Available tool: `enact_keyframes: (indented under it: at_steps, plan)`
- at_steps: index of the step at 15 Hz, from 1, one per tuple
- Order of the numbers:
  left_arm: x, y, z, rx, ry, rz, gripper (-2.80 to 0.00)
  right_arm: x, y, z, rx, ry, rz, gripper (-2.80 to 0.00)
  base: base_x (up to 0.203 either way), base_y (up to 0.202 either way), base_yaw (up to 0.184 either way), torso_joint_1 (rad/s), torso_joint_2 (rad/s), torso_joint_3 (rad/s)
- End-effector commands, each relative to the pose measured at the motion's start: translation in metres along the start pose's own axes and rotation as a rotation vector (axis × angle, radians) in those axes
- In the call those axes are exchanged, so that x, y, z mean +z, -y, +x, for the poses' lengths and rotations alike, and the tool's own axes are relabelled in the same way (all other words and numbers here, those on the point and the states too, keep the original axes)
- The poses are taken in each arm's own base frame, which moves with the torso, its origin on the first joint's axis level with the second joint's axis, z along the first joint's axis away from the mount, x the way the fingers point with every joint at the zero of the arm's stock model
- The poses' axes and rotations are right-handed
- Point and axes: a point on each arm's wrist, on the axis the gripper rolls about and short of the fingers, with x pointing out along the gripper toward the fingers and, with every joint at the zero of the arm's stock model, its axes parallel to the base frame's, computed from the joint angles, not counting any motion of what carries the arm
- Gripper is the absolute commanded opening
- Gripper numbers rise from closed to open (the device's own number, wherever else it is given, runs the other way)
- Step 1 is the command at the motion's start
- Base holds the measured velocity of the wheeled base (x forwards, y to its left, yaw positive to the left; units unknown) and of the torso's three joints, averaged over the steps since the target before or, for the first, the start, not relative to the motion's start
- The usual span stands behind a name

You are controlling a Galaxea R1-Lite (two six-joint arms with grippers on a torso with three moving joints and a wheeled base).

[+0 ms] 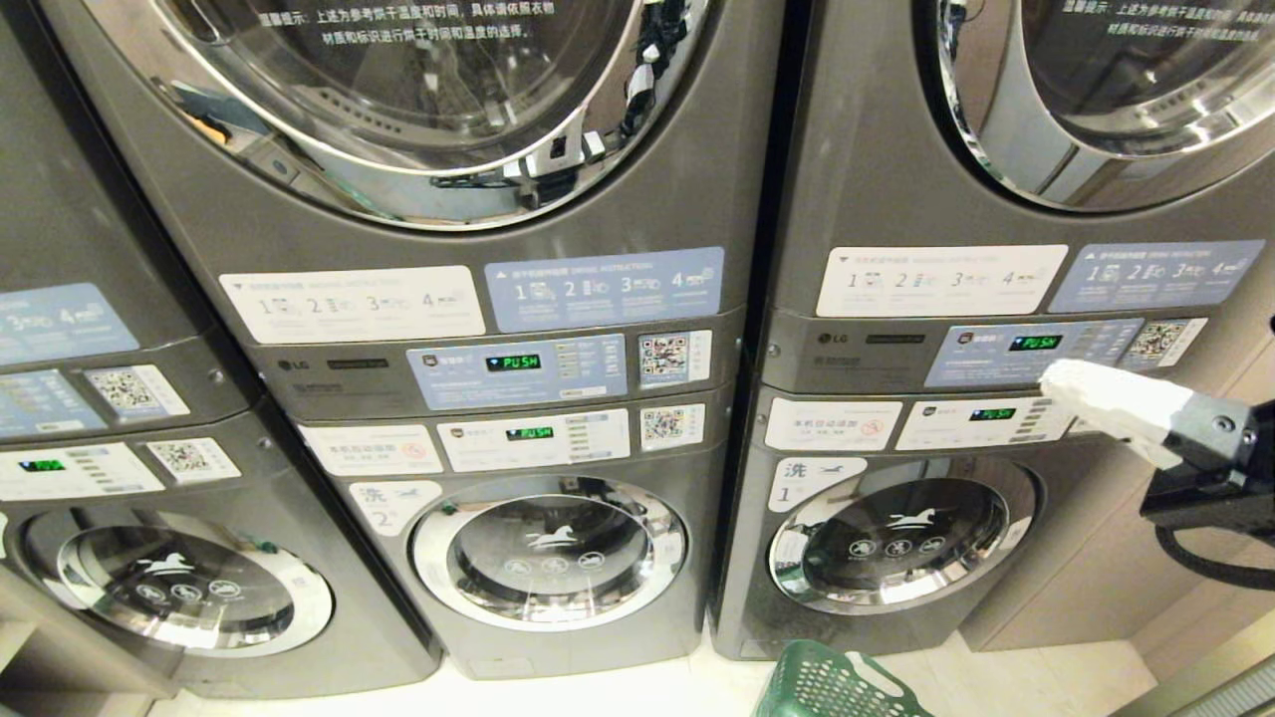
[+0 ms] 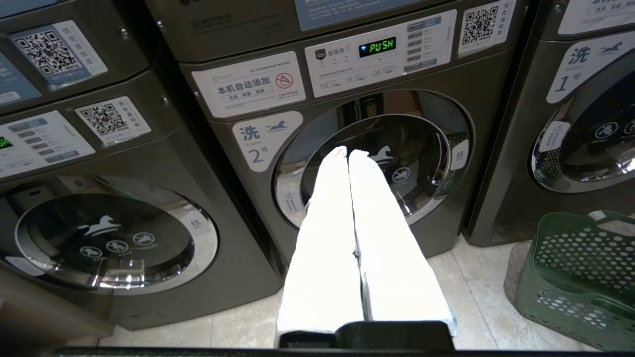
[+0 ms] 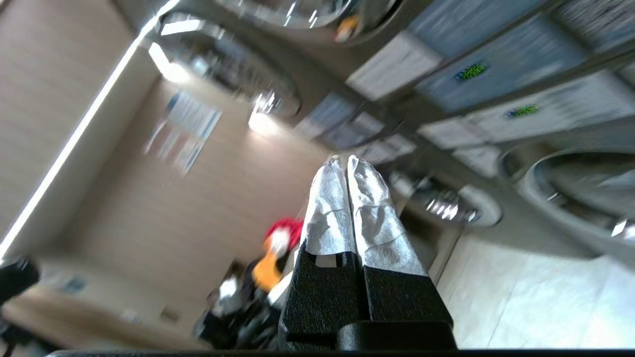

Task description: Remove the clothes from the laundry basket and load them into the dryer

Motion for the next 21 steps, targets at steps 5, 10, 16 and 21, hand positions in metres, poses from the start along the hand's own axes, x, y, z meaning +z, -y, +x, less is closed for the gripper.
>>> enact_keyframes:
  at_steps: [5,10,16,21]
  plan:
    - [0.0,0.0,0.0,0.0,0.0,0.001,-2.8,-0.004,0.022,-0.046,-0.263,0.116,-0.345,-2.8,0.0,0.0,0.0,0.0,0.0,0.0]
    - [0.0,0.0,0.0,-0.001,0.001,0.001,-2.8,-0.069,-0.003,-0.096,-0.447,0.001,-0.691,-2.8,0.0,0.0,0.0,0.0,0.0,0.0]
    - [0.0,0.0,0.0,0.014,-0.006,-0.053,-2.8,-0.141,-0.008,-0.143,-0.703,0.002,-0.832,-2.8,0.0,0.0,0.0,0.0,0.0,0.0]
    - [0.0,-0.001,0.0,0.052,-0.006,-0.194,-2.8,-0.146,0.004,-0.147,-0.828,-0.044,-0.926,-2.8,0.0,0.0,0.0,0.0,0.0,0.0]
